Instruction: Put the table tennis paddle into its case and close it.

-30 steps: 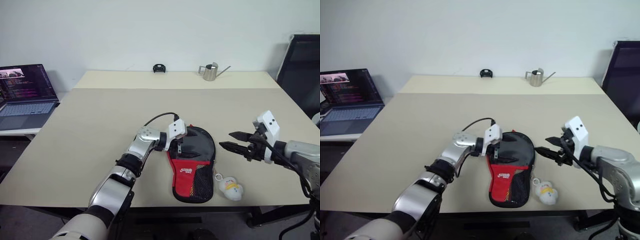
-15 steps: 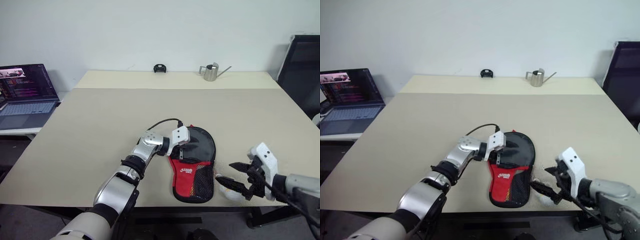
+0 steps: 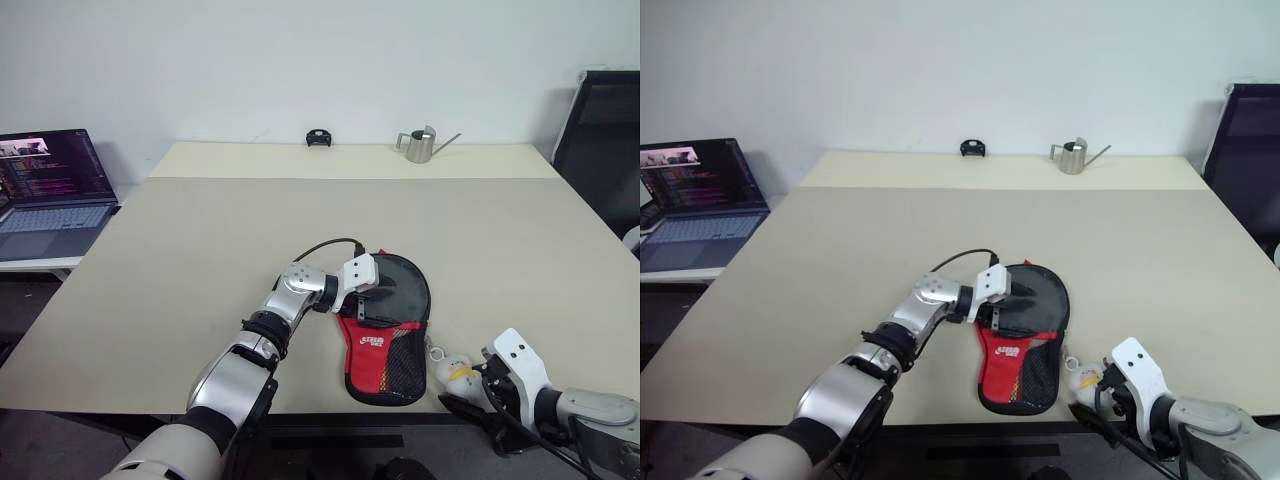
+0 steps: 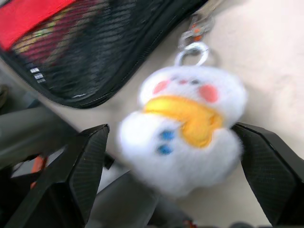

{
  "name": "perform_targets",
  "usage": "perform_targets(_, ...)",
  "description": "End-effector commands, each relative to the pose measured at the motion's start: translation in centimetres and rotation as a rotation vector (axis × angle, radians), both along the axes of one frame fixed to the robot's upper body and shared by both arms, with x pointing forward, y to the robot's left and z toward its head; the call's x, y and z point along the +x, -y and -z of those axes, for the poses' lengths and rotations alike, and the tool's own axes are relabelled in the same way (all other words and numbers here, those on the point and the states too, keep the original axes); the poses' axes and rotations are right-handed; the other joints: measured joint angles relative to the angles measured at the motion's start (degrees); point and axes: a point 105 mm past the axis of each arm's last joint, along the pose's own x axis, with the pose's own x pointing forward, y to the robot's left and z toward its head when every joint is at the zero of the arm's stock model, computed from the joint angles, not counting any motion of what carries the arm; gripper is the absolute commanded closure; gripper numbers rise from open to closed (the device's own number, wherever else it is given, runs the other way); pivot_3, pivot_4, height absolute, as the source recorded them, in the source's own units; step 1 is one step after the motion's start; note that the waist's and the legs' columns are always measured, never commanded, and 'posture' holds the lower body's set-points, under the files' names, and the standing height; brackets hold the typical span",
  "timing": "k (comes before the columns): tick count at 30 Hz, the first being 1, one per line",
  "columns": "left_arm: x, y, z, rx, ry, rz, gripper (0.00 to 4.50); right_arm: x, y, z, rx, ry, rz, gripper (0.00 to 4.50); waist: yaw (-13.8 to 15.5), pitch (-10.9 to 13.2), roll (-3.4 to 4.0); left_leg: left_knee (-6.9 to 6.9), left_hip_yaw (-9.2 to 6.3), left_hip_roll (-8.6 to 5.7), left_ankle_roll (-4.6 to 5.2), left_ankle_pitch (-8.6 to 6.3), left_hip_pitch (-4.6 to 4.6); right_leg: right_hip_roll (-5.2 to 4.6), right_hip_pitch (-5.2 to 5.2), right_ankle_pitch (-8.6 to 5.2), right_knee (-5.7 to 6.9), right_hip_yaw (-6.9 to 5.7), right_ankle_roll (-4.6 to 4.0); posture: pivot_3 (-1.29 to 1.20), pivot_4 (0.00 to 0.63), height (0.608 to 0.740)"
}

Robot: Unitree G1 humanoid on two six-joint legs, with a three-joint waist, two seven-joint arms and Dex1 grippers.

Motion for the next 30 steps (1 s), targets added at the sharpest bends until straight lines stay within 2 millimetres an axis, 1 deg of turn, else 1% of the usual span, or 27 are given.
perform_targets(1, 0.3, 0.0, -0.9, -0.004, 0.041, 0.006, 0.0, 0.7, -0.3, -0.5, 0.02, 0.048, 0.019, 0.06, 0.0, 0.0, 0.0, 0.0, 0.0, 0.0, 0.0, 0.0, 0.0, 0.01, 0.0, 0.0, 0.0, 0.0, 0.0, 0.0, 0.15, 0.74)
perform_targets(4, 0.3, -0.1, -0.8, -0.001, 0.041, 0.005, 0.0, 0.6, -0.6, -0.3, 0.02, 0.045, 0.015, 0.06, 0.0, 0.0, 0.0, 0.0, 0.0, 0.01, 0.0, 0.0, 0.0, 0.01, 0.0, 0.02, 0.0, 0.01, -0.03, 0.0, 0.15, 0.74)
perform_targets(8, 0.3, 0.0, -0.8, 0.0, 0.041, 0.004, 0.0, 0.9, -0.5, -0.1, 0.008, 0.049, 0.028, 0.06, 0.0, -0.02, -0.01, 0.0, 0.0, 0.01, 0.0, 0.0, 0.01, 0.01, 0.01, 0.02, 0.0, 0.01, -0.03, 0.0, 0.15, 0.74)
perform_targets(9, 0.3, 0.0, -0.7, 0.001, 0.041, 0.003, 0.0, 1.0, -0.4, -0.1, -0.001, 0.055, 0.03, 0.22, 0.0, -0.02, -0.01, 0.0, 0.0, 0.01, 0.0, 0.0, 0.02, 0.01, 0.01, 0.02, 0.01, 0.01, -0.03, 0.0, 0.15, 0.74)
perform_targets(11, 0.3, -0.1, -0.5, 0.005, 0.038, -0.003, 0.0, 1.3, -0.4, -0.1, -0.004, 0.065, 0.044, 0.68, -0.02, -0.03, -0.03, 0.0, 0.01, 0.01, 0.0, 0.0, 0.05, 0.02, 0.03, 0.01, 0.01, 0.02, -0.02, 0.0, 0.15, 0.74)
perform_targets(12, 0.4, -0.1, -0.3, 0.01, 0.036, -0.008, 0.0, 1.4, -0.2, -0.2, -0.009, 0.071, 0.048, 1.05, -0.02, -0.03, -0.03, 0.0, 0.01, 0.01, 0.0, 0.0, 0.06, 0.02, 0.04, 0.01, 0.01, 0.02, -0.02, 0.0, 0.15, 0.74)
perform_targets(13, 0.4, -0.2, -0.1, 0.015, 0.033, -0.014, 0.0, 1.6, -0.1, -0.3, -0.01, 0.077, 0.054, 1.33, -0.02, -0.03, -0.03, 0.0, 0.0, 0.01, 0.0, 0.0, 0.06, 0.02, 0.04, 0.01, 0.01, 0.02, -0.02, 0.0, 0.15, 0.74)
perform_targets(15, 0.4, -0.3, 0.2, 0.022, 0.023, -0.024, 0.0, 2.0, 0.4, -0.7, -0.016, 0.093, 0.075, 2.13, -0.02, -0.04, -0.03, 0.0, 0.0, 0.02, 0.0, 0.0, 0.06, 0.02, 0.04, 0.02, 0.02, 0.02, -0.03, 0.0, 0.15, 0.74)
perform_targets(19, 0.2, -0.3, 0.8, 0.035, -0.003, -0.023, 0.0, 2.7, 1.4, -1.8, -0.032, 0.127, 0.094, 3.42, -0.01, -0.07, -0.04, 0.01, 0.01, 0.01, 0.0, 0.0, 0.09, 0.02, 0.08, 0.02, 0.02, 0.03, -0.03, 0.0, 0.15, 0.74)
perform_targets(21, 0.1, -0.3, 1.2, 0.045, -0.03, -0.023, 0.0, 3.3, 2.0, -2.8, -0.038, 0.156, 0.105, 3.77, -0.02, -0.08, -0.05, 0.02, 0.02, 0.01, 0.0, 0.0, 0.14, 0.02, 0.11, 0.02, 0.02, 0.04, -0.02, 0.0, 0.15, 0.74)
perform_targets(22, 0.1, -0.4, 1.5, 0.049, -0.042, -0.028, 0.0, 3.6, 2.2, -3.3, -0.04, 0.169, 0.108, 3.88, -0.02, -0.09, -0.05, 0.02, 0.02, 0.01, 0.0, 0.0, 0.18, 0.02, 0.13, 0.02, 0.03, 0.04, -0.02, 0.0, 0.15, 0.74)
perform_targets(24, 0.1, -0.7, 2.2, 0.066, -0.08, -0.044, 0.0, 4.3, 2.7, -4.4, -0.038, 0.193, 0.112, 3.96, -0.03, -0.1, -0.07, 0.0, 0.03, 0.01, 0.0, 0.0, 0.23, 0.03, 0.16, 0.01, 0.04, 0.05, -0.02, 0.0, 0.15, 0.74)
perform_targets(27, -0.2, -1.1, 3.3, 0.106, -0.119, -0.05, 0.0, 4.9, 3.2, -5.8, -0.049, 0.215, 0.104, 3.97, -0.01, -0.15, -0.08, -0.01, 0.03, 0.0, 0.0, 0.0, 0.32, 0.06, 0.24, 0.01, 0.03, 0.05, -0.02, 0.0, 0.15, 0.74)
perform_targets(30, -0.6, -1.2, 4.0, 0.13, -0.145, -0.042, 0.0, 5.2, 3.6, -6.4, -0.064, 0.223, 0.095, 3.97, -0.01, -0.16, -0.09, -0.05, 0.01, 0.02, 0.01, 0.0, 0.56, 0.06, 0.52, 0.0, -0.04, 0.03, -0.01, 0.0, 0.15, 0.74)
